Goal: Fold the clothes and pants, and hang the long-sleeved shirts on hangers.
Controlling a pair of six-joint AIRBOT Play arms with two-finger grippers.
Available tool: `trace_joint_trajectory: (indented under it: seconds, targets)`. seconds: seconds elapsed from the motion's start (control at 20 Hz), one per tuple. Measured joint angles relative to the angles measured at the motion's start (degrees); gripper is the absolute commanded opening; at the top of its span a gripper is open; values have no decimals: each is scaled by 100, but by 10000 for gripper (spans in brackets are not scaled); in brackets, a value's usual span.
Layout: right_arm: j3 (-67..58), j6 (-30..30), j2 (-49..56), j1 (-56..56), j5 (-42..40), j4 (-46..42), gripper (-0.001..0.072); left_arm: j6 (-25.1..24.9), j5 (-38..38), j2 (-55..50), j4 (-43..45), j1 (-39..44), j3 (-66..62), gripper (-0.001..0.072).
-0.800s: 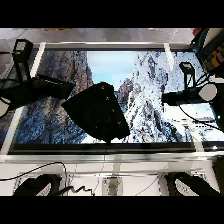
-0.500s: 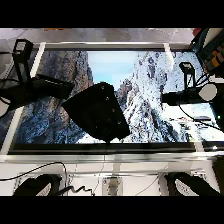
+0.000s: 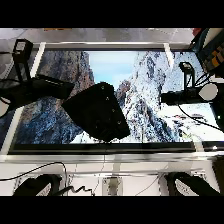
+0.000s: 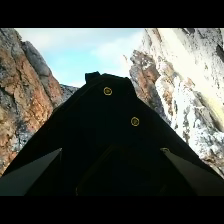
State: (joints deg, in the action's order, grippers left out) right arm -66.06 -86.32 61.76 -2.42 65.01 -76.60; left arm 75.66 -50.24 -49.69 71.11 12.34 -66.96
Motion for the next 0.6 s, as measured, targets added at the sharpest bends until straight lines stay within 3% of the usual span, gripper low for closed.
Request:
trace_joint_trajectory:
  seconds: [0.2,0.4,0.45,0.5,0.55,0.6]
  targets:
    - [133,514,7,-291,319,890,40,0,105,2,70,0,0,693]
    - [861,901,7,-1303,603,1582,46,0,52,2,892,0,2,694]
    - [1067,927,7,-1609,522,1725,140,0,0,2,1147,0,7,694]
    - [1276,920,9,-1943,313,1829,379,0,-39,2,1344,-2,9,694]
    - [1445,807,20,-2245,28,1912,498,0,-59,2,1526,-7,11,694]
    - [1580,584,61,-2562,-337,1978,503,0,-85,2,1685,-7,11,694]
